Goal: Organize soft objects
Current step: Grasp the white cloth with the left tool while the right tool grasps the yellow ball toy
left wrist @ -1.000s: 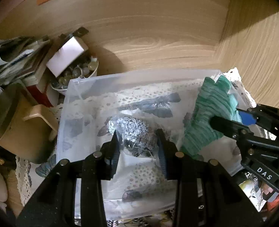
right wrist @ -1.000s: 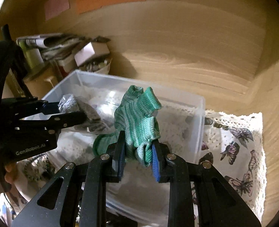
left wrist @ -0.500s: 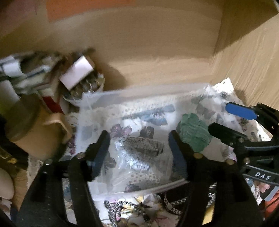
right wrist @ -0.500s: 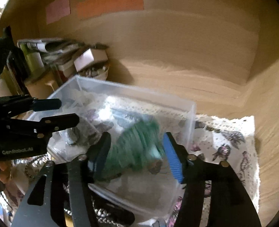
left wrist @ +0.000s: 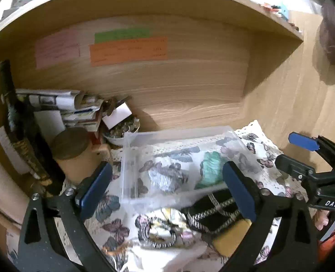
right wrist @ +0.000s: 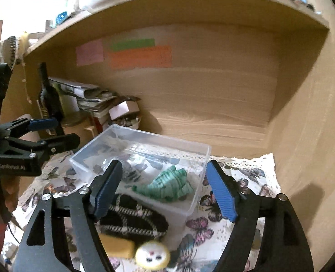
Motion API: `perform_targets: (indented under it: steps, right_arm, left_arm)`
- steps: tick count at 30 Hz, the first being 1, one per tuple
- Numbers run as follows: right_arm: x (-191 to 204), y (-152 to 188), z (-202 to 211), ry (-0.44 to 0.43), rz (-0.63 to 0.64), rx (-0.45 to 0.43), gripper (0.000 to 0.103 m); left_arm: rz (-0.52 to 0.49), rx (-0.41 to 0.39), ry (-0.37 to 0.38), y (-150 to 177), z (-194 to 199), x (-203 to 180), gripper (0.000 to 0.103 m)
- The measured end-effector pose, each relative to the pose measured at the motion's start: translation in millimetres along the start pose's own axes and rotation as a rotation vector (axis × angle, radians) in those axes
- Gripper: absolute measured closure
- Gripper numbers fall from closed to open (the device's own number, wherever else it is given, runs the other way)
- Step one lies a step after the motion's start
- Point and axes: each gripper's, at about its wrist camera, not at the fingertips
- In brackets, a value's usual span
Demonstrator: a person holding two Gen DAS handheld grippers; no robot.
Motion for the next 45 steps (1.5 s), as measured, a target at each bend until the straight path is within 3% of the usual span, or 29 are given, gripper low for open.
perform_targets:
  steps: [5, 16, 19, 25, 29, 31, 33, 35, 39, 41, 45]
  right_arm:
    - [3, 23, 8, 0.0, -0.034, 0.025, 0.026]
    - [14, 73, -2, -0.009, -0.06, 0.157, 0.026]
    - [15, 86, -11, -0.029, -0.076, 0.196, 0.026]
    - [13, 102, -25, -0.052, -0.108, 0.253, 0.027]
    - [16, 107, -33, -0.093, -0.104, 0.279, 0.042]
    - [17, 107, -33, -0.085, -0.098, 0.27, 0.045]
    - [17, 107, -32, -0.1, -0.097, 0.266, 0.056]
    - [15, 107, -33, -0.112, -0.103, 0.266, 0.06]
    - [16, 107, -30, -0.097, -0.102, 0.255, 0.062]
    - [15, 106, -28, -0.089, -0.099, 0.247, 0.062]
    - [13, 100, -22, -0.072, -0.099, 0.228, 0.062]
  left_arm:
    - [0.045, 0.023, 0.003, 27, 9, 9, 0.001]
    - [0.108, 0.182, -0.037, 103, -8, 19, 0.001]
    - [0.126, 0.216, -0.035, 116, -15, 21, 0.001]
    - [0.124, 0.246, -0.1, 130, -33, 23, 0.001]
    - [0.149, 0.239, -0.118, 134, -38, 29, 0.001]
    - [0.162, 0.241, -0.114, 135, -40, 33, 0.002]
    - [0.174, 0.246, -0.109, 136, -43, 36, 0.009]
    - [0.16, 0.238, -0.133, 137, -44, 37, 0.022]
    - [0.144, 0.226, -0.135, 137, -38, 39, 0.037]
    - [0.135, 0.214, -0.136, 136, -30, 40, 0.051]
    - [0.133, 0.179, -0.121, 129, -12, 38, 0.059]
Point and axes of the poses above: each gripper's, at about its wrist camera, not at the fingertips, and z roughly against the way its jaws point, x to its left, y to its underside, and after that the axes turned 8 degrees about z, right-handed
